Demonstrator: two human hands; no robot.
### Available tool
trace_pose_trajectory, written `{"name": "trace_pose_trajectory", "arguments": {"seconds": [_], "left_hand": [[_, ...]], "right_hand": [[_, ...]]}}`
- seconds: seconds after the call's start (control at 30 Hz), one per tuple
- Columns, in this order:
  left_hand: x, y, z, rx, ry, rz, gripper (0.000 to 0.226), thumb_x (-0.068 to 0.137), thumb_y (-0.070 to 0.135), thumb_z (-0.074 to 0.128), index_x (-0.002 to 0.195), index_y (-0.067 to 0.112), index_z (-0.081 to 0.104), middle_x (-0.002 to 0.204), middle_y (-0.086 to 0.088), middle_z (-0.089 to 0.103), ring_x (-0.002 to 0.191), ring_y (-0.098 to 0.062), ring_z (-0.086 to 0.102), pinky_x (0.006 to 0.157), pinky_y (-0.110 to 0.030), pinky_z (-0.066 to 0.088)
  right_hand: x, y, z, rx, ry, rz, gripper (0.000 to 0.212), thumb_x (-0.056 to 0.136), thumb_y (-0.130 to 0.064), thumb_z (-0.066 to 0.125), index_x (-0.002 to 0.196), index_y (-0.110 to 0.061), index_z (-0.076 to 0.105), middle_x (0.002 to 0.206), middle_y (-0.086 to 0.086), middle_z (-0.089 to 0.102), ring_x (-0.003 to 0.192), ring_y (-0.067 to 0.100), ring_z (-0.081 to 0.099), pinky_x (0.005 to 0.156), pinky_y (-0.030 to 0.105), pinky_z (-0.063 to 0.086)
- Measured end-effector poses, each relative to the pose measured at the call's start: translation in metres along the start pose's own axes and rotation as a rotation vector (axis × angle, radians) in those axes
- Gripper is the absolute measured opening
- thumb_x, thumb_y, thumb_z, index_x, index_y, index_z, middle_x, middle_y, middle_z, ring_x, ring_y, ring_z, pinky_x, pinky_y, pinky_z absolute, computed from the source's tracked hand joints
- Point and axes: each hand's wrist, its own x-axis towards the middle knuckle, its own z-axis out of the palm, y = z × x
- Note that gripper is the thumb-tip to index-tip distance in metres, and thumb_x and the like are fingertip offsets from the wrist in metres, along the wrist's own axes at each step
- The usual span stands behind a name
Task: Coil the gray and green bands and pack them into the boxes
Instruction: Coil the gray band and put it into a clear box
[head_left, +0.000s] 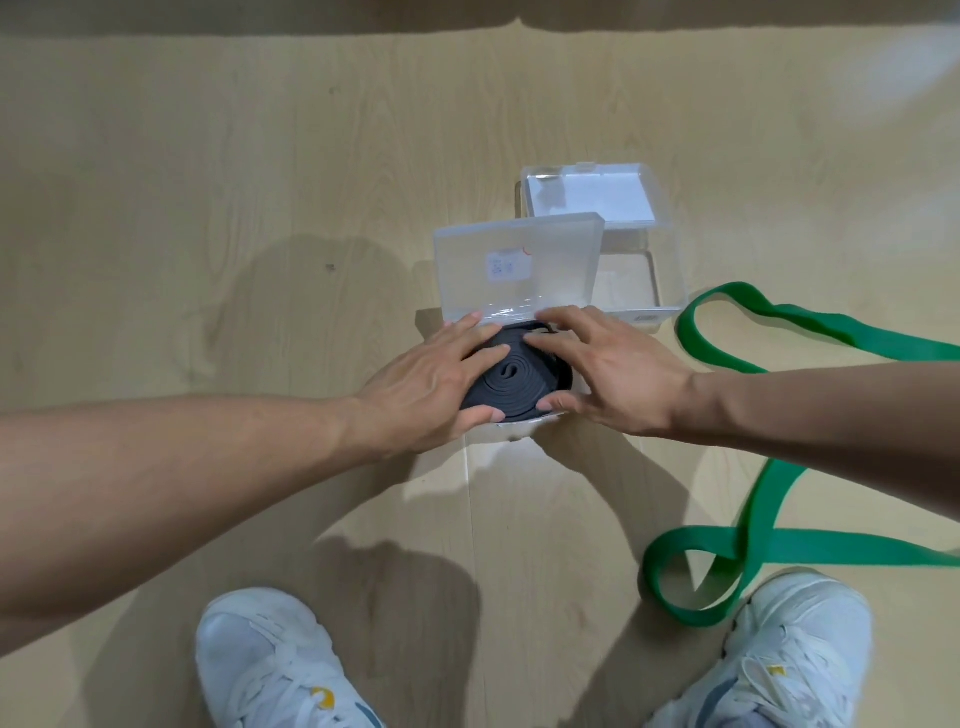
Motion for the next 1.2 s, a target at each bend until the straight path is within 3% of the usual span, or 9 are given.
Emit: {"name": "trace_pose_trajectory", "arguments": {"seconds": [0.1,0.17,0.23,0.47,0.67,0.8,0.9,1.03,1.2], "left_hand": [[-0.002,-0.002,0.004,0.085,0.101,0.165,0.047,0.092,0.043,0.071,0.129,0.015,0.07,0.145,-0.014,0.058,0.143,-0.038,0.044,0.12,-0.054,0.032],[-0.004,-0.002,0.008,0.128,0.149,0.28,0.033,0.093,0.038,0.07,0.113,0.014,0.078,0.127,-0.011,0.069,0.124,-0.035,0.06,0.109,-0.048,0.046],[-0.006,0.0,0.01,0.14,0.137,0.302,0.029,0.093,0.035,0.07,0.111,0.013,0.079,0.123,-0.01,0.07,0.113,-0.032,0.063,0.099,-0.043,0.052],[-0.002,-0.004,0.021,0.372,0.102,0.366,0.036,0.098,0.034,0.065,0.126,0.013,0.07,0.13,-0.011,0.064,0.119,-0.033,0.056,0.1,-0.053,0.05],[-0.004,0.004,0.02,0.408,0.052,0.331,0.04,0.103,0.034,0.051,0.132,0.01,0.065,0.132,-0.012,0.06,0.122,-0.035,0.053,0.099,-0.054,0.048],[-0.007,0.004,0.011,0.237,0.138,0.289,0.025,0.087,0.028,0.078,0.111,0.02,0.078,0.122,-0.006,0.069,0.111,-0.03,0.065,0.076,-0.041,0.058],[-0.011,0.008,0.009,0.168,0.163,0.27,0.009,0.09,0.022,0.075,0.082,0.019,0.078,0.094,0.0,0.067,0.085,-0.024,0.064,0.051,-0.032,0.039],[-0.012,0.013,0.014,0.16,0.178,0.213,0.006,0.086,0.025,0.075,0.082,0.021,0.075,0.076,0.004,0.064,0.07,-0.022,0.061,0.054,-0.032,0.047],[-0.005,0.018,0.01,0.174,0.132,0.175,0.011,0.092,0.033,0.068,0.089,0.022,0.07,0.08,0.005,0.065,0.078,-0.023,0.063,0.057,-0.037,0.05]], "right_hand": [[0.0,0.005,0.004,-0.054,0.12,-0.167,0.026,0.093,-0.032,0.069,0.115,-0.019,0.073,0.112,0.004,0.064,0.1,0.029,0.061,0.082,0.042,0.052],[0.002,0.002,0.004,-0.011,0.058,-0.132,0.012,0.095,-0.026,0.066,0.103,-0.023,0.074,0.098,-0.001,0.065,0.09,0.026,0.063,0.072,0.036,0.05],[0.005,0.001,0.001,0.035,-0.038,-0.061,0.013,0.097,-0.025,0.062,0.105,-0.026,0.072,0.101,-0.004,0.066,0.092,0.022,0.063,0.072,0.033,0.046],[0.011,0.001,0.005,0.023,-0.126,0.001,0.013,0.097,-0.019,0.056,0.106,-0.024,0.065,0.104,-0.004,0.067,0.094,0.022,0.062,0.071,0.028,0.034],[0.011,-0.005,0.007,0.023,-0.111,0.026,0.012,0.096,-0.022,0.055,0.104,-0.027,0.063,0.105,-0.006,0.07,0.095,0.022,0.063,0.078,0.033,0.046],[0.0,-0.001,0.001,0.095,-0.058,-0.018,0.015,0.098,-0.036,0.06,0.107,-0.027,0.068,0.104,-0.007,0.067,0.093,0.016,0.062,0.074,0.026,0.039],[-0.007,-0.002,0.003,0.069,-0.029,-0.077,0.017,0.098,-0.038,0.061,0.108,-0.03,0.072,0.103,-0.011,0.069,0.093,0.016,0.065,0.072,0.022,0.035],[-0.002,-0.01,0.003,0.027,-0.048,-0.052,0.024,0.102,-0.034,0.055,0.123,-0.03,0.066,0.113,-0.005,0.074,0.1,0.026,0.067,0.076,0.027,0.04],[0.013,-0.01,-0.017,-0.169,-0.23,-0.097,0.03,0.1,-0.043,0.053,0.128,-0.031,0.054,0.093,0.004,0.073,0.084,0.03,0.067,0.072,0.037,0.051]]}}
